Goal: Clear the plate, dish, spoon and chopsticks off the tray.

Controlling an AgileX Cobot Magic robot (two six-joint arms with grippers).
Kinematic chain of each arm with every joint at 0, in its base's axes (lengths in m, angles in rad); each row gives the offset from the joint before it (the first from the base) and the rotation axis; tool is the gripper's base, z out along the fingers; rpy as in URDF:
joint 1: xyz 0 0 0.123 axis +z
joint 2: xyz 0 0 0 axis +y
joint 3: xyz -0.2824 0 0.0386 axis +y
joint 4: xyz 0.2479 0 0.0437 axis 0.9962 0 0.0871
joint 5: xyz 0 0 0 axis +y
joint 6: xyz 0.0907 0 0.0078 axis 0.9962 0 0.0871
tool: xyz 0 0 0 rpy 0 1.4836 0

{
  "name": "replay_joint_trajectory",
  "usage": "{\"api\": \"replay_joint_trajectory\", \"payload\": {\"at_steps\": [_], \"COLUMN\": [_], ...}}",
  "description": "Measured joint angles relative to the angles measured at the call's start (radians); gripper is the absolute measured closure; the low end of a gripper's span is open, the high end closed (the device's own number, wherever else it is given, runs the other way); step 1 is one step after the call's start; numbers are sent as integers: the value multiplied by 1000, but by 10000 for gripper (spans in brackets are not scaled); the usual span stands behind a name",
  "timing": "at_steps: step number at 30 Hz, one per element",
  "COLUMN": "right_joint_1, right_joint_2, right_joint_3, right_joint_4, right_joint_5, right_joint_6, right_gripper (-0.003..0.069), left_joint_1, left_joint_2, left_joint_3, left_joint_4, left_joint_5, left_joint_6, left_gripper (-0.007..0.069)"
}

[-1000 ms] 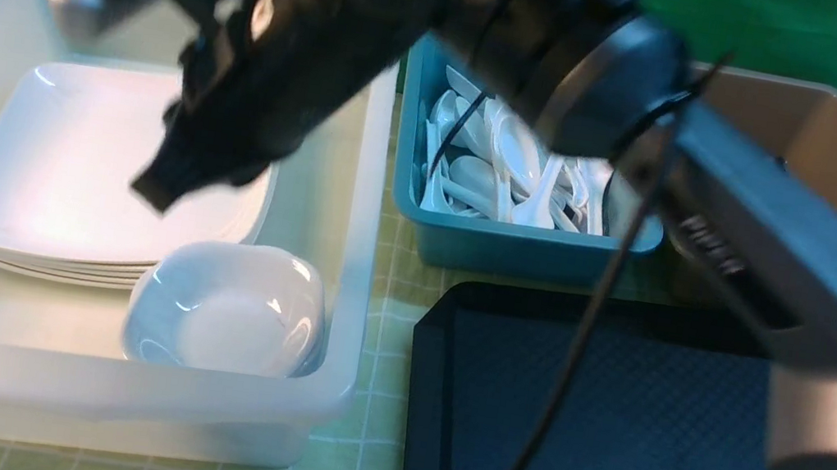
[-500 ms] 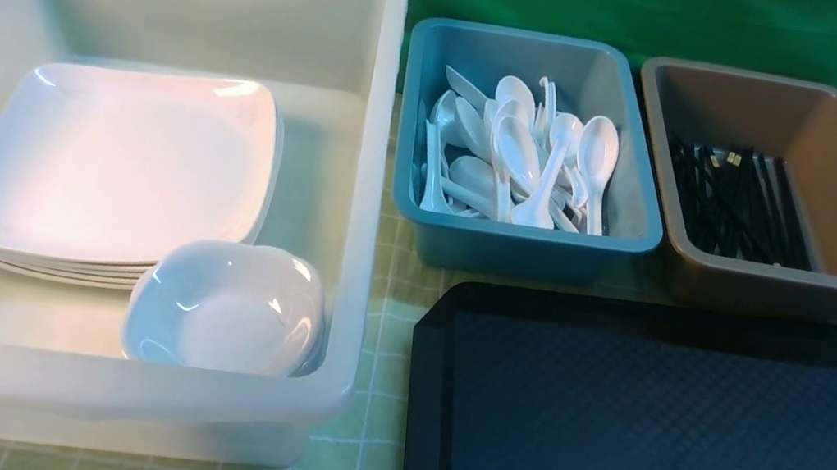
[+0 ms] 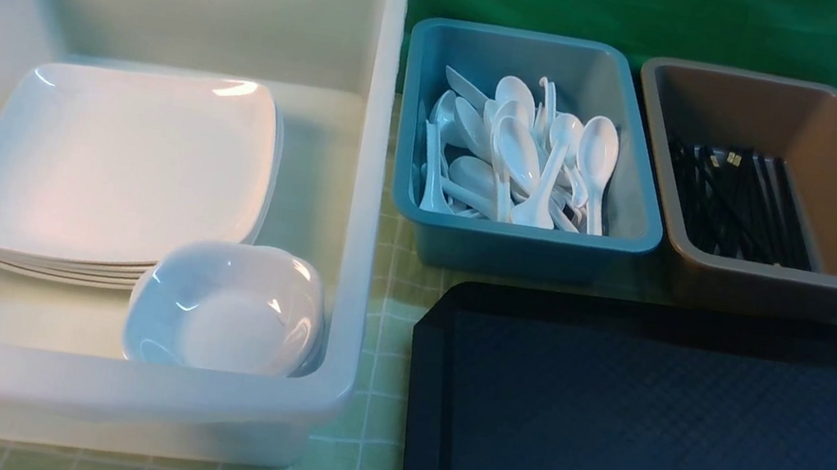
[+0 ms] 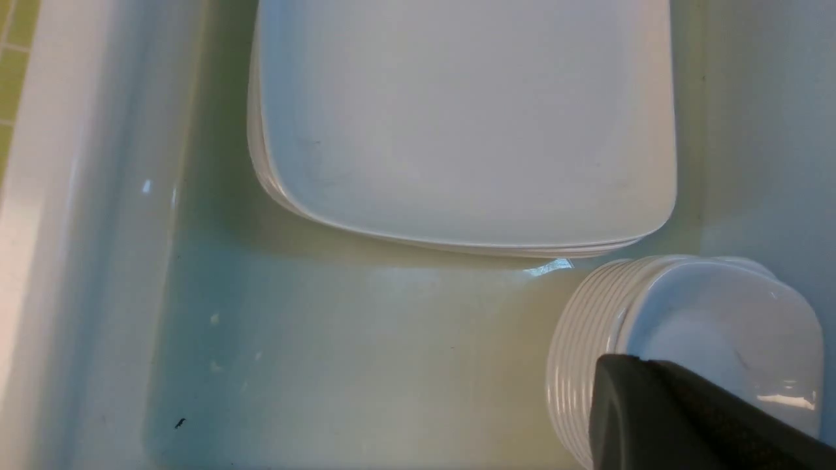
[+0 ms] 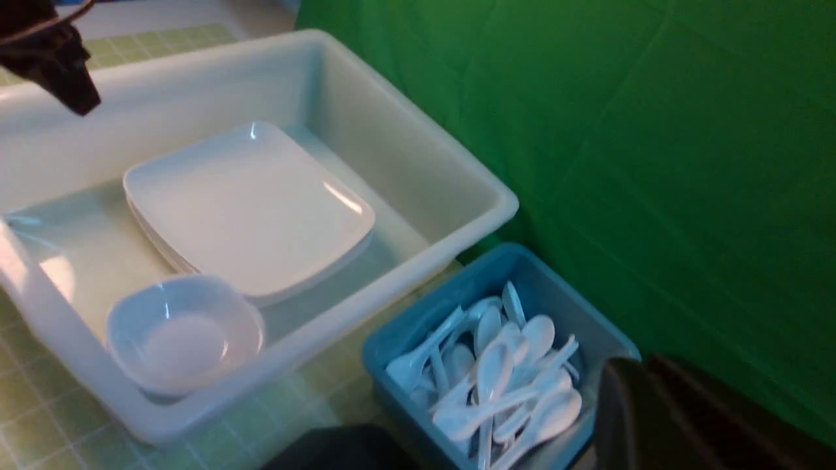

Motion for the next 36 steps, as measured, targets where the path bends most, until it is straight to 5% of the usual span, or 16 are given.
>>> {"api": "replay_joint_trajectory", "payload": {"at_steps": [10, 17, 22, 36], "right_joint_1": [-1, -1, -1, -1], "right_joint_2": [-551, -811, -821, -821], "right_joint_3": [641, 1210, 1318, 1331], "right_joint_4": [-39, -32, -30, -30], "right_joint_5": [-216, -748, -905, -895], "right_joint_6": [144, 223, 229, 230], "right_gripper": [649, 648, 648, 626], "left_joint_1": [0, 0, 0, 0], "left_joint_2": [0, 0, 0, 0], "left_joint_3": [0, 0, 0, 0], "left_joint_4": [-16, -18, -19, -19], "left_joint_5": [-13, -16, -16, -14], "left_joint_6": [0, 0, 0, 0], "left_gripper": [636, 636, 636, 627]}}
